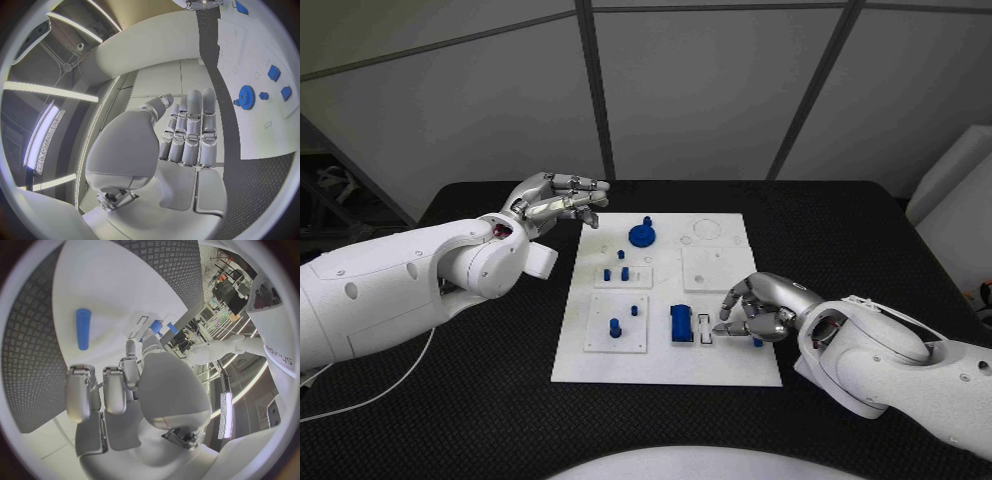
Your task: Assemble the parts on the task board
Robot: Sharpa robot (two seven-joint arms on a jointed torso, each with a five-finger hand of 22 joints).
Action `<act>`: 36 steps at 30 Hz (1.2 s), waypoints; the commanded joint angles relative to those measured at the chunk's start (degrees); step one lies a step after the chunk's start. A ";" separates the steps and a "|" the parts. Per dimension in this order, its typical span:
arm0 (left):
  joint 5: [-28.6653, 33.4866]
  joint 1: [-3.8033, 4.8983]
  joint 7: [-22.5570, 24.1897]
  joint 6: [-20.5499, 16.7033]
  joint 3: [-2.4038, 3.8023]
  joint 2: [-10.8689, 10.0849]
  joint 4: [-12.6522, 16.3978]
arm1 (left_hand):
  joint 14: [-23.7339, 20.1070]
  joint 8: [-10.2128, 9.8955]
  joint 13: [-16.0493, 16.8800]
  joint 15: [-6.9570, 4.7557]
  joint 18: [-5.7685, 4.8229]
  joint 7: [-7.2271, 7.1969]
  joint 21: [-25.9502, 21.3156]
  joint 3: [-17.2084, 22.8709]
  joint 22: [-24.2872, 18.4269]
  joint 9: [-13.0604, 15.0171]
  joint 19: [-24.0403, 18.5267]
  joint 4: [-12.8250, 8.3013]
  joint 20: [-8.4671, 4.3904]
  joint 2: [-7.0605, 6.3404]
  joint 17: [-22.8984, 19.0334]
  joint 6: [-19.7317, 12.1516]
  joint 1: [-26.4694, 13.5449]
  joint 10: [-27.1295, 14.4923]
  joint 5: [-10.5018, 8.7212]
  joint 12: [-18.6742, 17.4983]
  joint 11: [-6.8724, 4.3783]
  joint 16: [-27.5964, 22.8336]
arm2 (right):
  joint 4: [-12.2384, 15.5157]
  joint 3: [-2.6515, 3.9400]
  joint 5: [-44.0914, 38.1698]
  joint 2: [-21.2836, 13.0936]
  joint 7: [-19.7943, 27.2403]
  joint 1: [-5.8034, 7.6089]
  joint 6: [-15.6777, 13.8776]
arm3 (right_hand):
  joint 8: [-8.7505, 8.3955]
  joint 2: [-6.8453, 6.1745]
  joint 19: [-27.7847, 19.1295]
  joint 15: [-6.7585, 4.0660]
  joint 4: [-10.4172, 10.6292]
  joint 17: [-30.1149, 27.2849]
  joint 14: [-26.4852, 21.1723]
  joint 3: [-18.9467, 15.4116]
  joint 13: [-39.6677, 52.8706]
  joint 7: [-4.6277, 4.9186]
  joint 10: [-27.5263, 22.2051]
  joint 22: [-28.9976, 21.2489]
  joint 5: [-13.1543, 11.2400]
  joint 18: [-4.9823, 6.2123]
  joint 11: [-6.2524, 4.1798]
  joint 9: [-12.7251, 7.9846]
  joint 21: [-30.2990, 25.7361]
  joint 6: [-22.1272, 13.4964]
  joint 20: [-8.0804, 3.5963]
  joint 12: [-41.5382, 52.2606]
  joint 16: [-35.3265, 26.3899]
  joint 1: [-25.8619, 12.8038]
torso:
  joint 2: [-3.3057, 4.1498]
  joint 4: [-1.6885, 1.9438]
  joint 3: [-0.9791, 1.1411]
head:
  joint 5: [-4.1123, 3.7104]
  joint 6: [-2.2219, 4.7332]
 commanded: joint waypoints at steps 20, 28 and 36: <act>0.09 -0.03 0.24 0.61 0.03 0.39 0.04 | 0.20 0.13 0.07 -0.01 -0.07 -0.10 -0.40 -0.14 -0.12 0.03 0.26 -0.18 0.25 0.67 -0.09 -0.43 0.09 -0.57 -0.08 0.38 0.00 -0.38 | 0.65 -0.02 -1.97 -6.69 -2.92 0.03 -2.46 | -7.27 1.53 3.33 0.45 2.46 6.60 4.17 0.05 0.48 -0.10 1.40 12.40 5.59 -0.40 0.33 -5.13 0.32 5.33 0.72 -0.11 -0.09 -0.09 | 0.06 -0.05 0.01 | -2.82 0.17; 0.09 -0.10 0.19 0.68 0.03 0.29 0.03 | 0.20 0.13 0.07 -0.01 -0.07 -0.10 -0.40 -0.14 -0.12 0.03 0.26 -0.18 0.25 0.67 -0.09 -0.43 0.09 -0.57 -0.08 0.38 0.00 -0.38 | 1.10 -0.04 -4.18 -6.85 -4.08 -0.02 -2.87 | -7.39 0.71 3.36 0.28 3.12 6.61 4.17 -0.64 0.41 -0.34 1.43 12.43 6.07 -0.41 0.13 -5.14 0.33 6.35 0.56 -0.30 -0.09 -0.79 | 0.06 0.10 0.02 | -2.95 0.03; 0.09 -0.14 0.16 0.72 0.03 0.16 0.01 | 0.19 0.14 0.07 -0.01 -0.08 -0.10 -0.42 -0.15 -0.13 0.03 0.26 -0.18 0.25 0.67 -0.10 -0.44 0.09 -0.59 -0.08 0.40 0.00 -0.38 | 1.09 -0.05 -5.54 -6.93 -5.90 -0.05 0.47 | -7.66 -1.12 3.31 0.33 4.43 6.65 4.18 -2.22 0.19 -0.26 1.29 12.38 5.63 -0.39 0.22 -5.09 0.26 6.71 0.53 -0.70 -0.09 -2.79 | 0.06 0.10 -0.01 | -2.98 -0.08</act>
